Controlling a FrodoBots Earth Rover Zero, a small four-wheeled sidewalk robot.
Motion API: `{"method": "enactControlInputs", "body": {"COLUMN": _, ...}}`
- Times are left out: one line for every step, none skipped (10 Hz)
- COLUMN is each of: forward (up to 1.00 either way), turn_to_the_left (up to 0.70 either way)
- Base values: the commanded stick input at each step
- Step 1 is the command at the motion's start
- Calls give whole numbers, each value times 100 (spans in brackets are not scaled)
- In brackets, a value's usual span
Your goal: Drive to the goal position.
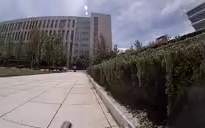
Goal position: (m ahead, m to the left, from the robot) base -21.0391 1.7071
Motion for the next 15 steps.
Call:
{"method": "enactControlInputs", "body": {"forward": 10, "turn_to_the_left": 0}}
{"method": "enactControlInputs", "body": {"forward": 10, "turn_to_the_left": 0}}
{"method": "enactControlInputs", "body": {"forward": 10, "turn_to_the_left": 0}}
{"method": "enactControlInputs", "body": {"forward": 10, "turn_to_the_left": 0}}
{"method": "enactControlInputs", "body": {"forward": 10, "turn_to_the_left": 0}}
{"method": "enactControlInputs", "body": {"forward": 10, "turn_to_the_left": 0}}
{"method": "enactControlInputs", "body": {"forward": 10, "turn_to_the_left": 0}}
{"method": "enactControlInputs", "body": {"forward": 10, "turn_to_the_left": 0}}
{"method": "enactControlInputs", "body": {"forward": 10, "turn_to_the_left": 0}}
{"method": "enactControlInputs", "body": {"forward": 10, "turn_to_the_left": 0}}
{"method": "enactControlInputs", "body": {"forward": 10, "turn_to_the_left": 0}}
{"method": "enactControlInputs", "body": {"forward": 10, "turn_to_the_left": 0}}
{"method": "enactControlInputs", "body": {"forward": 10, "turn_to_the_left": 0}}
{"method": "enactControlInputs", "body": {"forward": 10, "turn_to_the_left": 0}}
{"method": "enactControlInputs", "body": {"forward": 10, "turn_to_the_left": 0}}
